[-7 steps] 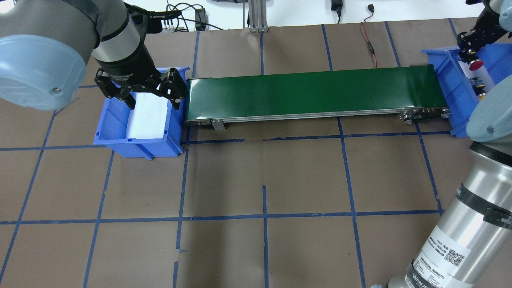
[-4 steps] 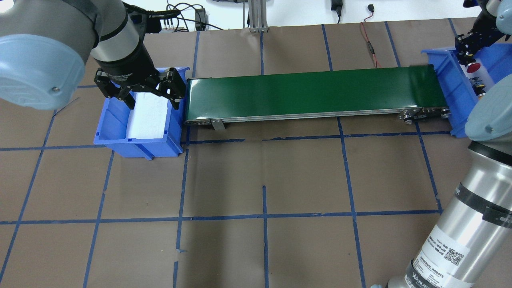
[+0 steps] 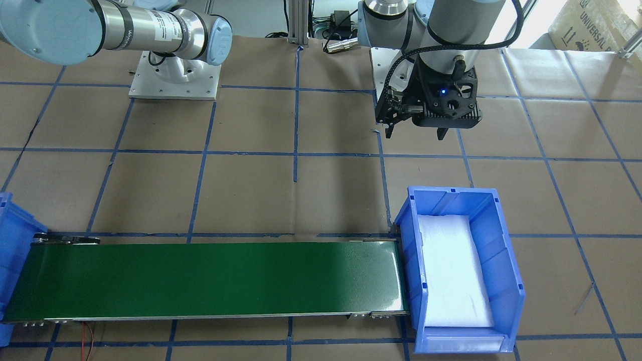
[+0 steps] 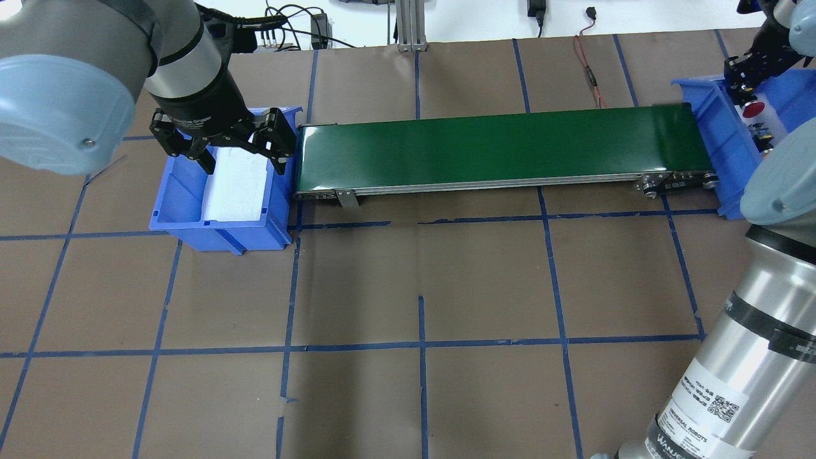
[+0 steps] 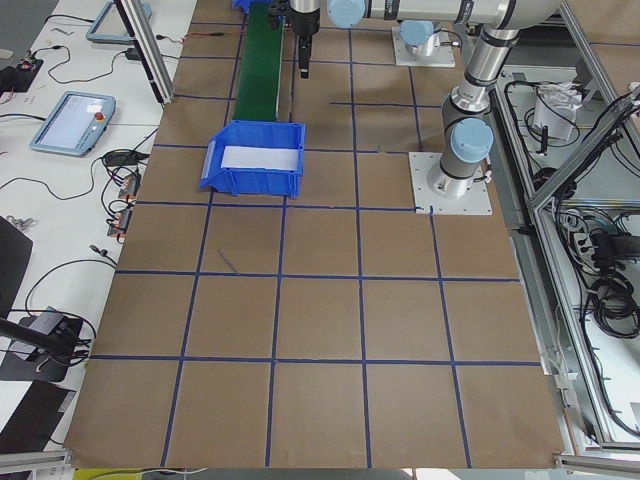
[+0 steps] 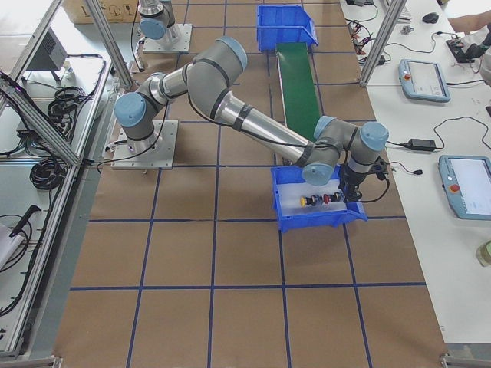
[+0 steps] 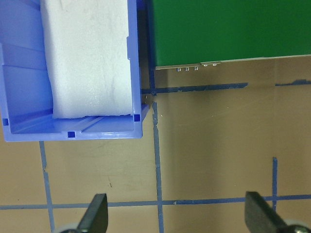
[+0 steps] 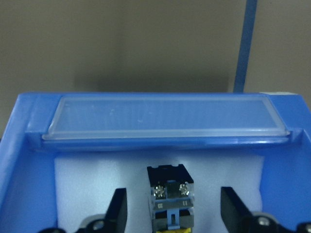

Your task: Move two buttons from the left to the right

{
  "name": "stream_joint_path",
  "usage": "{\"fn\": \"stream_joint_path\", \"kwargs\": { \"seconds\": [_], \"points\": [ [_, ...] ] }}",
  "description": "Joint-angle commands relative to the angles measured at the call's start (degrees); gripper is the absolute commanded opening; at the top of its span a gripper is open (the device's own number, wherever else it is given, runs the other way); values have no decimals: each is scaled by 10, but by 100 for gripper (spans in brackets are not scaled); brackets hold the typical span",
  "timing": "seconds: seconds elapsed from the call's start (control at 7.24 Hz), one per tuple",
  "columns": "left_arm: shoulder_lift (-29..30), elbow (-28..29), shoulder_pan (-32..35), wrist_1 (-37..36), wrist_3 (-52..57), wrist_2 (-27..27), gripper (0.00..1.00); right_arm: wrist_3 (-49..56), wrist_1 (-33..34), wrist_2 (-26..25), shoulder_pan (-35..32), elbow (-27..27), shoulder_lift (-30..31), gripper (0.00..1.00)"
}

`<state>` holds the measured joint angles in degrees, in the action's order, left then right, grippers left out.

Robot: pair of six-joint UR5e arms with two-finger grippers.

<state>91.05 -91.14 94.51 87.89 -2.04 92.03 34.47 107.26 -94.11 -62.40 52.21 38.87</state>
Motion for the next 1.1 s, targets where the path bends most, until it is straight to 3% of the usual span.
{"fn": "stream_joint_path", "kwargs": {
  "seconds": [0.0, 0.28, 0.69, 0.97],
  "points": [
    [1, 0, 1, 0, 0, 1, 100, 2, -5, -2, 0, 0, 7, 88],
    [0, 0, 1, 0, 0, 1, 100, -4, -107, 0, -11, 1, 53, 90],
    [0, 0, 1, 0, 0, 1, 100, -53, -197, 0, -73, 13, 105, 93],
    [0, 0, 1, 0, 0, 1, 100, -66, -197, -4, -105, 44, 139, 96]
  ]
}}
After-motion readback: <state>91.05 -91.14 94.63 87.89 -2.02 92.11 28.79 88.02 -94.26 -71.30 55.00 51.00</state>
